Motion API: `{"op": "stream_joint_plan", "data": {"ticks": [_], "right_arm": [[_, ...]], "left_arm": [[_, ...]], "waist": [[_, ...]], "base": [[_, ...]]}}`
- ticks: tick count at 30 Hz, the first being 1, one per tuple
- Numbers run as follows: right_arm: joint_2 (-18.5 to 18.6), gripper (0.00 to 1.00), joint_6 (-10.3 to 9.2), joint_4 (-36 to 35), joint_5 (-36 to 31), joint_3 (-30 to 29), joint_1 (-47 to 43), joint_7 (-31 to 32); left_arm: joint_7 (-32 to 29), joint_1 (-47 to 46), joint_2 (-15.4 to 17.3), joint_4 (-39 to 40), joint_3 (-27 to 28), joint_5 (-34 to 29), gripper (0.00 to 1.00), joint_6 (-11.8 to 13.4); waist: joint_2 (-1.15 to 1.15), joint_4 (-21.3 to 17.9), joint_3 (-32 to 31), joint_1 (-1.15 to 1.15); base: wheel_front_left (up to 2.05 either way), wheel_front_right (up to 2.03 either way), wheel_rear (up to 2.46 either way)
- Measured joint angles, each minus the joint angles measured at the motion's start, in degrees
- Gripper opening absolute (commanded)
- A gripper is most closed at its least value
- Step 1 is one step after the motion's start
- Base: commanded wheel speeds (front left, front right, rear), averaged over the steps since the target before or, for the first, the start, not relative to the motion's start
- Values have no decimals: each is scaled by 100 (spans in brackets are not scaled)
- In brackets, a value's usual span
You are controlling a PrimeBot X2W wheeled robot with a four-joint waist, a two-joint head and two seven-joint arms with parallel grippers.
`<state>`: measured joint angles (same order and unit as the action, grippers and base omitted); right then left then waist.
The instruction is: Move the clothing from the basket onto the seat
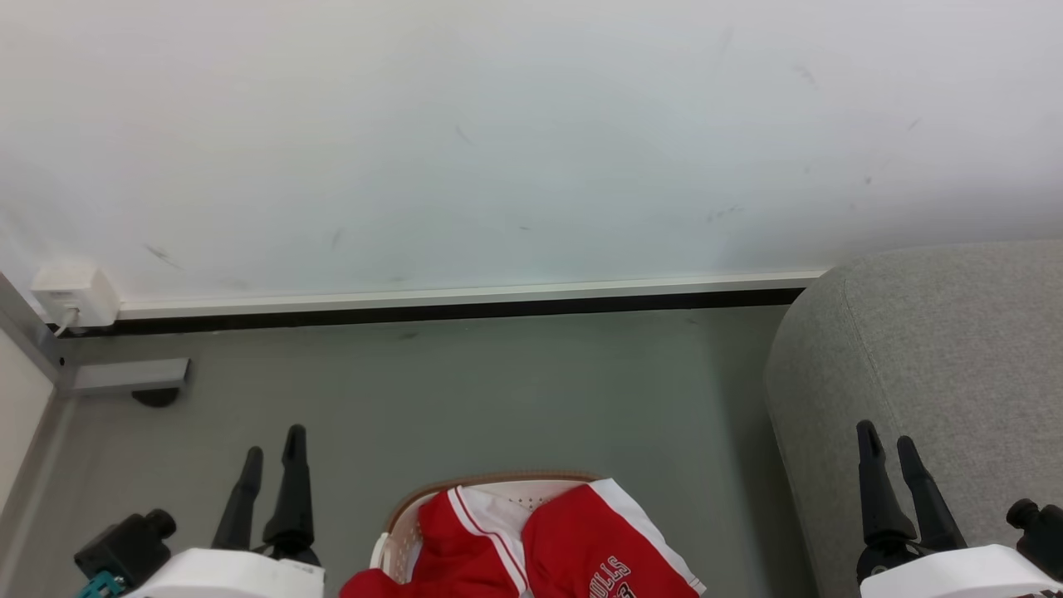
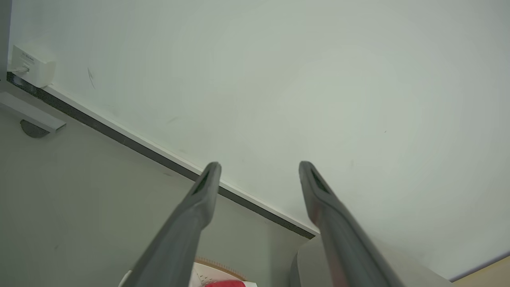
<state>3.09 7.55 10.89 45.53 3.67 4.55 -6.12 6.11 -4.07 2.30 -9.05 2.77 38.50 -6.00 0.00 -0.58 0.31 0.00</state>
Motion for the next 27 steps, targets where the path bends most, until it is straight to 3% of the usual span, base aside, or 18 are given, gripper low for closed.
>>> {"op": "stream_joint_plan", "data": {"ticks": [27], "right_arm": [[-2, 100, 0, 212, -1954, 290, 63, -403]], "left_arm": [[405, 85, 123, 53, -241, -1735, 100, 102]], "waist": [[0, -8, -32, 0]], "base": [[0, 0, 0]]}}
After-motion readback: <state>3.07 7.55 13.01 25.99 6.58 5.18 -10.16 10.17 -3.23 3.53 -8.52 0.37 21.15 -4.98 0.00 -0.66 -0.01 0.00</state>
